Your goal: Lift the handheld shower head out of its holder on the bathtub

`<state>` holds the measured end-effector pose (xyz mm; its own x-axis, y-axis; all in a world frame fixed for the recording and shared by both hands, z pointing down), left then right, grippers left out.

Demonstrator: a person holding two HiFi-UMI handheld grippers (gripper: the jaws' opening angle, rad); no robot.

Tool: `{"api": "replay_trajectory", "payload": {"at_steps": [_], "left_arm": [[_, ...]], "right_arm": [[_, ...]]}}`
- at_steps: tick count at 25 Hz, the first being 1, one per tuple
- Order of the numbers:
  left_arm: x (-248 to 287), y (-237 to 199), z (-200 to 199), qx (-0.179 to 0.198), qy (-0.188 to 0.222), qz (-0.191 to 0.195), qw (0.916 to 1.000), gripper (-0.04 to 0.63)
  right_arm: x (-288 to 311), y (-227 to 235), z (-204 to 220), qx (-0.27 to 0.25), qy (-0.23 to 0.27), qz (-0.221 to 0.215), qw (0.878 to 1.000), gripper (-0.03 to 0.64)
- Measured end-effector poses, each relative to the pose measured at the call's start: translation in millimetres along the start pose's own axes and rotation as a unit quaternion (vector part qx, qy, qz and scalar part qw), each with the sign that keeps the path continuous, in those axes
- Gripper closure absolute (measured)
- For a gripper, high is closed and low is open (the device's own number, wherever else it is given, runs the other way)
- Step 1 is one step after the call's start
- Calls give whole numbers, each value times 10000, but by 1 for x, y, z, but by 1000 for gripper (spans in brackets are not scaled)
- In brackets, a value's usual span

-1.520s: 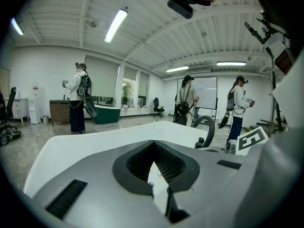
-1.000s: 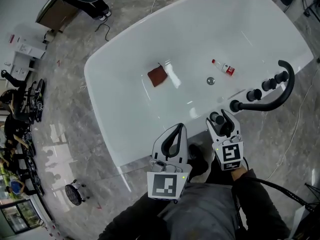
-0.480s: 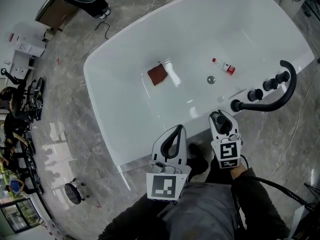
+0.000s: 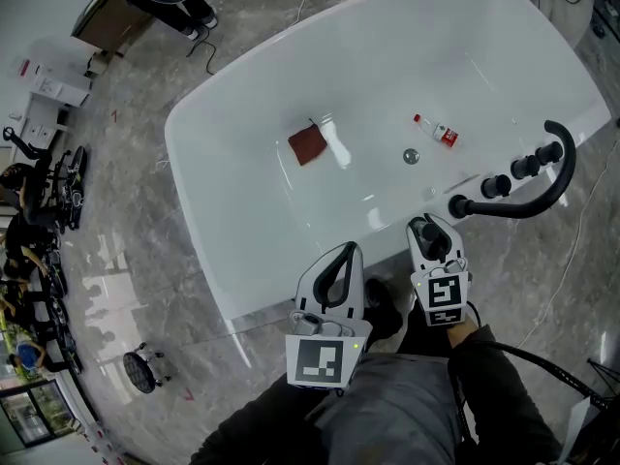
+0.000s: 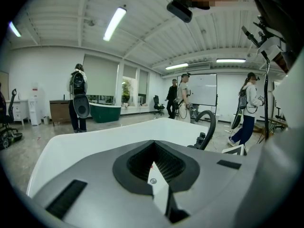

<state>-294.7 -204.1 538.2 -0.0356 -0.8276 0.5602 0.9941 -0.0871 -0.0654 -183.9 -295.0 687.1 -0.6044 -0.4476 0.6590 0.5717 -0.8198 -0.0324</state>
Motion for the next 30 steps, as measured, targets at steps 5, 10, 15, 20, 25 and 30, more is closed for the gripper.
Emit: {"api": "replay_trajectory", "payload": {"at_steps": [5, 10, 15, 20, 25, 30], "left_arm": [[-1, 4, -3, 8, 42, -16, 10000, 592], [-3, 2, -8, 12, 74, -32, 10000, 592], [-10, 0, -12, -24, 99, -93, 9999, 592], [-32, 2, -39, -45, 309, -104, 9995, 592], [-62, 2, -65, -204, 532, -108, 9983, 592], [-73, 3, -83, -341, 806, -11, 9962, 592]], "right_arm": [[1, 2, 2, -83, -42, -71, 9999, 477], [0, 2, 1, -29, -127, -79, 9999, 477], [-18, 3, -29, -163, 240, -114, 9995, 479], [-67, 8, -81, -28, 629, -146, 9979, 479], [-137, 8, -141, -13, 1071, -66, 9942, 479], [-185, 0, -188, -207, 1526, -115, 9880, 479]]}}
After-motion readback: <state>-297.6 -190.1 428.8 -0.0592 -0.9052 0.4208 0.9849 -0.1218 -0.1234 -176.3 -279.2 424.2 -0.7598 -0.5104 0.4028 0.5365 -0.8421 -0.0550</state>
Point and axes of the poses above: the fingertips, and each gripper's own axes: x forward along the fingers, y to its right, z out of its underside, the point moved 4 cm from there along -x, backward along the fingers, and after that the axes turned 14 degrees about -y, right-handed, at the moved point
